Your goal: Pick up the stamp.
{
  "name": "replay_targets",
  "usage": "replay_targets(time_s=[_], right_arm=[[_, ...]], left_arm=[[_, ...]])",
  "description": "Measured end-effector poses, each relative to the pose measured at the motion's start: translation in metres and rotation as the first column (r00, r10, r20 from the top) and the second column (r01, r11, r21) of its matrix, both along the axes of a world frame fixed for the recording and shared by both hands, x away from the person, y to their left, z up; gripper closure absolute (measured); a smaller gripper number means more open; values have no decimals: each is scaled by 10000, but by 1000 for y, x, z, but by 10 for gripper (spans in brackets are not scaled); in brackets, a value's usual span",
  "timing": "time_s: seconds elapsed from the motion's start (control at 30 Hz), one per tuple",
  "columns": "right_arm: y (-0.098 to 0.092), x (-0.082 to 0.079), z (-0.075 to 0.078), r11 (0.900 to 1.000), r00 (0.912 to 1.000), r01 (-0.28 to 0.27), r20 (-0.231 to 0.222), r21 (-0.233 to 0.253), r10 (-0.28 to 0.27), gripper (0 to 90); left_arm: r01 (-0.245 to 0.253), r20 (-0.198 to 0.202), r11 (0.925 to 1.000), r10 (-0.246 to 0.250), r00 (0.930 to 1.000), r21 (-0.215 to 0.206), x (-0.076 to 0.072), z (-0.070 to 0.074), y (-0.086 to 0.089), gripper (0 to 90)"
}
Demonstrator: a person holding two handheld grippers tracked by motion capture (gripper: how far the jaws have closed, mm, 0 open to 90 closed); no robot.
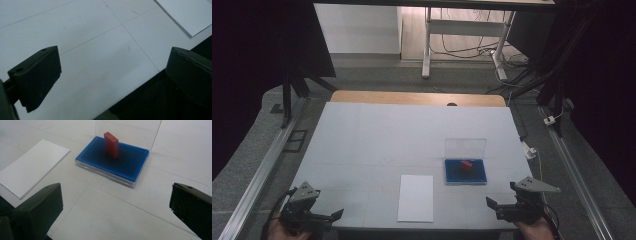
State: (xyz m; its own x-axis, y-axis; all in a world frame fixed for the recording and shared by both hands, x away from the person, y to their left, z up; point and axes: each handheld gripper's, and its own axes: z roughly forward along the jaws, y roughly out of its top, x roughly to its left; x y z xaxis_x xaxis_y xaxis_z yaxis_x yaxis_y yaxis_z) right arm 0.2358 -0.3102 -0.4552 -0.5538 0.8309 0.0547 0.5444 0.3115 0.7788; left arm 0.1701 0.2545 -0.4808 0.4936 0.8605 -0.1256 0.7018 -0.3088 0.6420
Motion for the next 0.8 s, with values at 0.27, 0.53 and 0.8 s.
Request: replay_targets(time_s=[0.27,0.53,0.8], right_arm=[[4,-2,0,9995,9998,-166,103,-260,169,0],[3,0,0,9994,9996,-275,-69,-211,273,0],[6,0,0,9977,9984,-559,-81,-371,556,0]], left_arm=[[217,-99,9994,-220,9997,-276,2,0,1,0],[301,-205,9994,-304,9993,-140,3,-1,-1,0],[306,-210,9994,-310,9993,-159,3,-1,-1,0]])
